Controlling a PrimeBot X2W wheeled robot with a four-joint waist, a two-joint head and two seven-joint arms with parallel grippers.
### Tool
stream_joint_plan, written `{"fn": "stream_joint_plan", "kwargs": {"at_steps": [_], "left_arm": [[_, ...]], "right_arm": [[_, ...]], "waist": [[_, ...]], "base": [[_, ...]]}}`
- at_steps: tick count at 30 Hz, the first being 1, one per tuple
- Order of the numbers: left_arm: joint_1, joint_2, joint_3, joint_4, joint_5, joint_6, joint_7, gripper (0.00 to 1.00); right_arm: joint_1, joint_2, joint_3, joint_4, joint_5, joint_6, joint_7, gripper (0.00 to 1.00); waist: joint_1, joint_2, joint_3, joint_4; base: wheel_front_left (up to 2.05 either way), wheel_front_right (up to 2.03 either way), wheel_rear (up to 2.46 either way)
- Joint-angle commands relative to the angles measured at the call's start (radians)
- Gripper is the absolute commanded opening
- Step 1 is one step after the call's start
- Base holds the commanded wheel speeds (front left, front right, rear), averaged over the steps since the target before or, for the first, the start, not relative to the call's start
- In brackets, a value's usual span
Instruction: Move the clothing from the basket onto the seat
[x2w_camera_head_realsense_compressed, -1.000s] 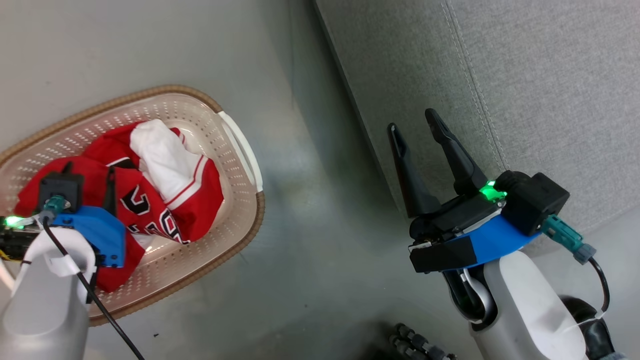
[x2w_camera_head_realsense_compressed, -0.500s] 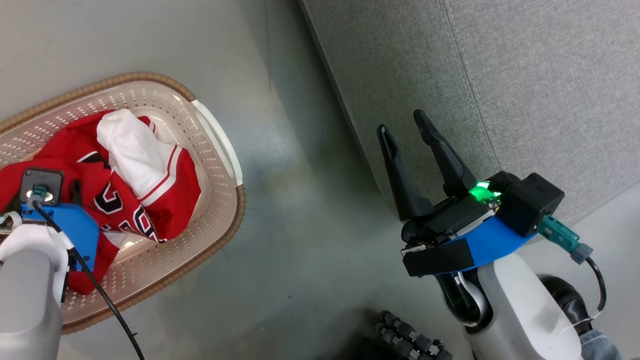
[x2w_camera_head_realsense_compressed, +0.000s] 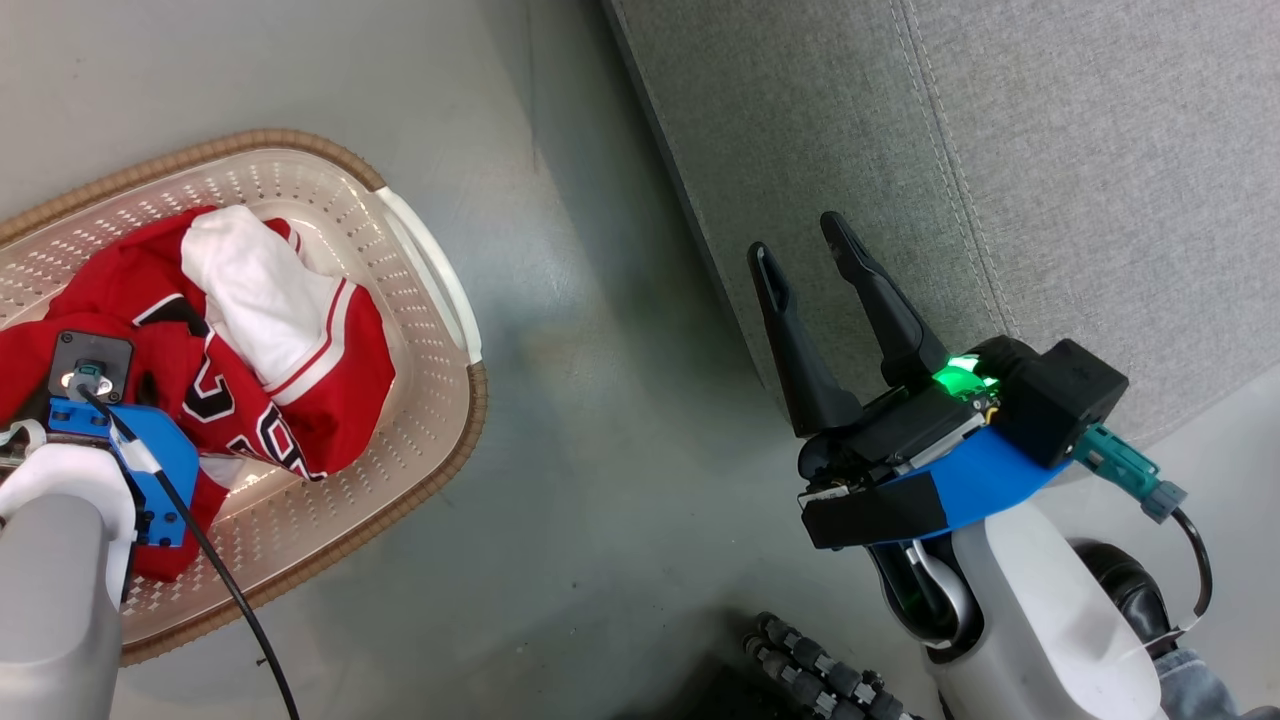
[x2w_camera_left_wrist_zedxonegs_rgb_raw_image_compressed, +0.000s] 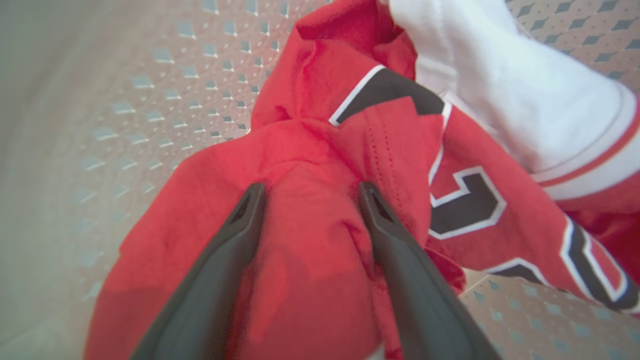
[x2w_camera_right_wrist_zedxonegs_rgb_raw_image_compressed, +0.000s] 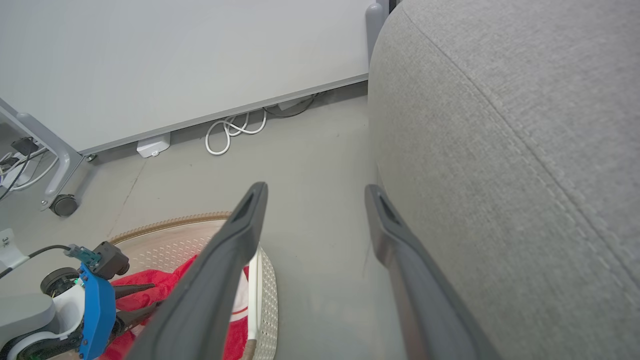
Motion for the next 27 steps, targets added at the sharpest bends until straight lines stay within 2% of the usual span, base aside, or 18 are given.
{"fn": "stream_joint_plan", "kwargs": {"at_steps": [1,2,3,4,5,6,15,27], "left_arm": [[-0.014,0.005,-0.001,0.0,-0.003,0.002,0.006,1.0],[-0.013,0.004,-0.003,0.001,-0.006,0.002,0.012,0.93],[-0.012,0.003,-0.003,0.005,-0.009,0.004,0.02,0.67],[-0.012,0.001,-0.004,0.007,-0.011,0.004,0.028,0.49],[-0.011,0.001,-0.006,0.008,-0.012,0.003,0.034,0.26],[-0.01,0.002,-0.009,0.009,-0.013,0.002,0.04,0.0],[-0.017,0.002,-0.019,0.006,-0.028,-0.014,0.062,0.0],[-0.036,-0.037,-0.038,0.039,-0.057,-0.03,0.013,0.0]], "right_arm": [[-0.017,0.0,0.003,-0.004,0.006,0.0,-0.003,1.0],[-0.018,0.0,0.004,-0.003,0.007,0.0,-0.003,1.0],[-0.018,0.0,0.004,-0.003,0.008,0.0,-0.003,1.0],[-0.019,0.0,0.004,-0.003,0.008,0.0,-0.003,1.0],[-0.018,0.0,0.004,-0.002,0.008,0.0,-0.003,1.0],[-0.017,0.0,0.004,-0.002,0.008,0.0,-0.003,1.0],[-0.024,0.0,-0.002,0.0,0.005,0.0,-0.003,1.0],[-0.031,0.0,-0.016,0.011,-0.017,0.0,-0.003,1.0]], "waist": [[-0.0001,-0.0001,0.0,0.0],[-0.0001,-0.0001,0.0,0.0],[-0.0001,-0.0001,0.0,0.0],[-0.0001,-0.0001,0.0,0.0],[-0.0001,-0.0001,-0.001,0.0],[-0.0001,-0.0001,-0.001,0.0],[-0.0001,-0.0001,-0.005,0.007],[-0.0001,-0.0001,-0.046,0.034]], "base": [[0.0,0.0,0.0],[0.0,0.0,0.0],[0.0,0.0,0.0],[0.0,0.0,0.0],[0.0,0.0,0.0],[0.0,0.0,0.0],[0.0,0.0,0.0],[0.0,0.0,0.0]]}}
